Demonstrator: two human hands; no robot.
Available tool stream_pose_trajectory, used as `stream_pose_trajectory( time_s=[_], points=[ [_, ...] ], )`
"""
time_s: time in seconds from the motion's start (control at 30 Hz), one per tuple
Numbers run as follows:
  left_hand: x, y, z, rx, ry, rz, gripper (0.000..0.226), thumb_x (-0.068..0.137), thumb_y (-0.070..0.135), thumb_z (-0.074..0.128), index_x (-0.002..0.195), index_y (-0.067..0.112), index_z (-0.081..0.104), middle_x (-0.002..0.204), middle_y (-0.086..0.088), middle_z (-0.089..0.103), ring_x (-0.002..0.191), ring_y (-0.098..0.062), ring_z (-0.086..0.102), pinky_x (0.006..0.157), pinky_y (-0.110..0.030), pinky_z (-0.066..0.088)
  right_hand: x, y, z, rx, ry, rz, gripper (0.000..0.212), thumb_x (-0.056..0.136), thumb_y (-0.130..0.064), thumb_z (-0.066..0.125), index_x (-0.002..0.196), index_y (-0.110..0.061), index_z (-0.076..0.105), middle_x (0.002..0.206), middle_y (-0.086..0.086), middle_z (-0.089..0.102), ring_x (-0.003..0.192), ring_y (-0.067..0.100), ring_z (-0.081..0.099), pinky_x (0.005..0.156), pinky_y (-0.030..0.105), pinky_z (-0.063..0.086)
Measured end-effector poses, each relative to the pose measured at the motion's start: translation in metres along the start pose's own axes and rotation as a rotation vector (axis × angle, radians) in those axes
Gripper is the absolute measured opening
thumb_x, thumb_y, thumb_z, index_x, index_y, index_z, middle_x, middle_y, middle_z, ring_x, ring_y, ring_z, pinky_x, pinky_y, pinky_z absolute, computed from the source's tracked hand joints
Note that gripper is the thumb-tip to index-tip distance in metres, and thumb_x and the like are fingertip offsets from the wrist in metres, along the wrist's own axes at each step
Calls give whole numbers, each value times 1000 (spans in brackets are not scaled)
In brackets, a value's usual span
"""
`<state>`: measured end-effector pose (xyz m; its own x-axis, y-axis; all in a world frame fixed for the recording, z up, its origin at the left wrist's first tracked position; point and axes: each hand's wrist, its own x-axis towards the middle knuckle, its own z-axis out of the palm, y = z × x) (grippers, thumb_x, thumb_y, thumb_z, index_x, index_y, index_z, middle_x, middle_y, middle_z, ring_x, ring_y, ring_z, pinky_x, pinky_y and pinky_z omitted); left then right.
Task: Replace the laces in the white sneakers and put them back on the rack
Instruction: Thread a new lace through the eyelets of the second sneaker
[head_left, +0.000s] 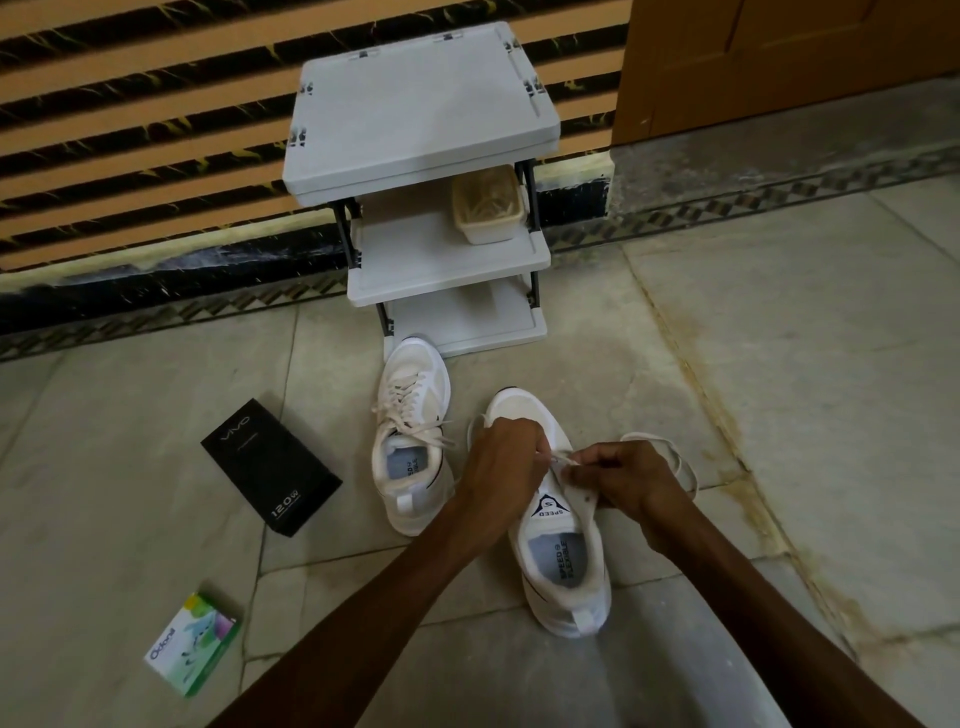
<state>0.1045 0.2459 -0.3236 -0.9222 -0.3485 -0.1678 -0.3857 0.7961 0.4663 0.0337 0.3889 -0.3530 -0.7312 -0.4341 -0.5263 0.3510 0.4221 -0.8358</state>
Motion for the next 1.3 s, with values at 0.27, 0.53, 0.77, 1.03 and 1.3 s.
stream_pose_trajectory(
  time_s=[0.27,0.53,0.77,1.03,1.3],
  points=[
    [-9,9,19,-79,204,-100,17,91,15,56,87,19,72,89,2,71,86,-13,62,76,-23,43,-7,-3,8,-232,71,-191,10,84,-18,73,89,-27,74,75,-8,69,65,4,62,52,7,46],
    [-14,10,17,-170,230,-73,22,91,19,64,111,21,56,94,-1,69,89,-13,62,57,-7,30,-7,-9,7,-383,54,-247,10,84,-26,74,94,-28,74,80,-9,70,70,7,64,56,10,45],
    [-14,16,15,-100,125,-70,56,89,10,61,137,21,37,99,-1,68,87,-15,63,63,-22,40,-3,-13,6,-568,-66,-286,26,80,-31,76,104,-21,73,93,-10,70,76,1,61,65,7,41],
    [-3,10,13,-122,40,-135,55,89,8,57,141,19,43,121,-9,62,120,-27,50,90,-32,41,-1,-22,-9,-35,-201,-87,14,95,-6,58,97,0,71,93,16,72,76,17,70,68,25,59],
    [4,-3,11,-198,-76,-116,32,82,6,65,110,22,67,102,-1,71,100,-17,62,82,-18,36,10,-10,16,-328,224,-372,21,80,-13,77,64,-21,66,62,-6,67,56,13,65,59,36,57]
  ],
)
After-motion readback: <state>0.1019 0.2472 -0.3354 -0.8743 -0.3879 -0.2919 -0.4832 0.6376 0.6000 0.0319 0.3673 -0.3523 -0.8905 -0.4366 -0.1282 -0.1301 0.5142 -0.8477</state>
